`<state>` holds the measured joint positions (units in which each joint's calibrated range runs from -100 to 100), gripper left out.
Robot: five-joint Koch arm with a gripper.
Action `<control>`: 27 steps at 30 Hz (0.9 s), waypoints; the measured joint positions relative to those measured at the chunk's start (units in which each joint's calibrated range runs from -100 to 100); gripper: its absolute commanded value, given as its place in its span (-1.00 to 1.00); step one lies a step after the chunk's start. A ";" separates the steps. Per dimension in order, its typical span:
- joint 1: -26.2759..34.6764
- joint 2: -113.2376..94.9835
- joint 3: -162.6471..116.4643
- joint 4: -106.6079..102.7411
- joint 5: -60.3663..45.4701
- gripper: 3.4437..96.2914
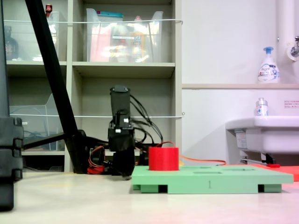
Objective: Put the cylinder block into the corresponding hole
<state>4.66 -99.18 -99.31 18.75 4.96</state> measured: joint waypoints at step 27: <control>-0.54 -0.27 0.20 -12.43 -1.66 0.00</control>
<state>4.13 -99.45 -99.12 6.31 3.30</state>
